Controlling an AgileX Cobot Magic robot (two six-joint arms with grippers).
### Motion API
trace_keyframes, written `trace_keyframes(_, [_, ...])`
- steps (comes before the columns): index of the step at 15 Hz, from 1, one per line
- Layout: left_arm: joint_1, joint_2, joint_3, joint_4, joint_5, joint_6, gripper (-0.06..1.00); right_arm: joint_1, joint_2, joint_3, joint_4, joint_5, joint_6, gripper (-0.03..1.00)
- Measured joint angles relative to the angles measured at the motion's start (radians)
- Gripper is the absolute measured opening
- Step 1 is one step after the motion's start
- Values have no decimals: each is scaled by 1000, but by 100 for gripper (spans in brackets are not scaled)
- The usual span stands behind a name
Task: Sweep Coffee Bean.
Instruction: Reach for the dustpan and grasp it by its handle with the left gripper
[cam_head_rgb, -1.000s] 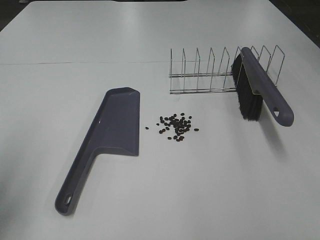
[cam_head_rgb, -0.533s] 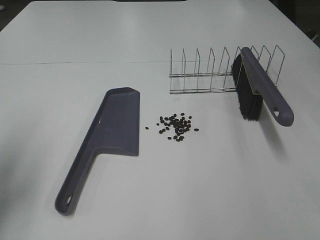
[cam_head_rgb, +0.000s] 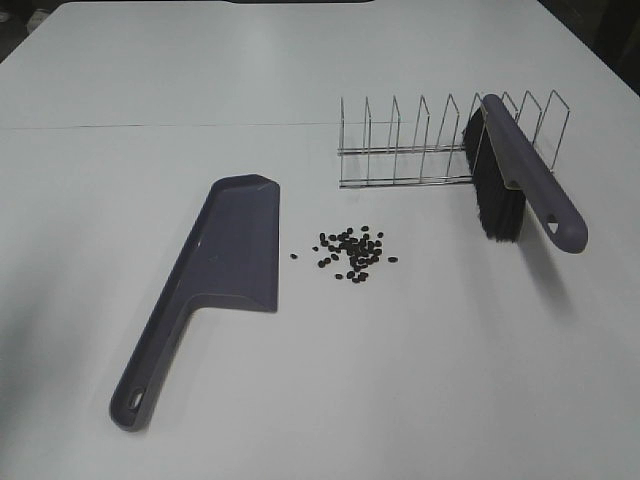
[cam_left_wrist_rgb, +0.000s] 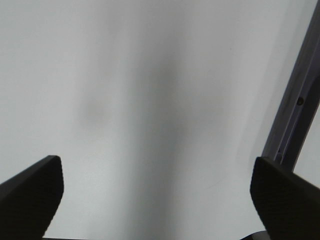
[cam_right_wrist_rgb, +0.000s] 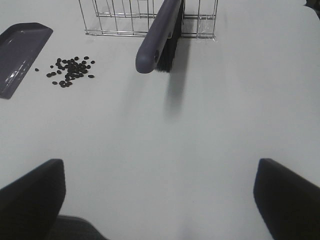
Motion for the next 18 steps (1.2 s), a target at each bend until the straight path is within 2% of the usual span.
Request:
trace_keyframes(2, [-19, 28, 0, 1, 0, -7, 91, 0, 0, 0, 0, 0, 0, 94])
trace_keyframes(6, [-269, 205, -48, 109, -13, -215, 91, 0, 0, 0, 0, 0, 0, 94])
trace_keyframes(9, [-422, 326, -157, 110, -18, -293, 91, 0, 0, 0, 0, 0, 0, 94])
trace_keyframes(13, [-565, 453, -262, 106, -34, -366, 91, 0, 0, 0, 0, 0, 0, 94])
trace_keyframes(16, [-637, 603, -400, 86, -16, -403, 91, 0, 0, 0, 0, 0, 0, 94])
trace_keyframes(18, [-638, 633, -419, 79, -4, -403, 91, 0, 0, 0, 0, 0, 0, 94])
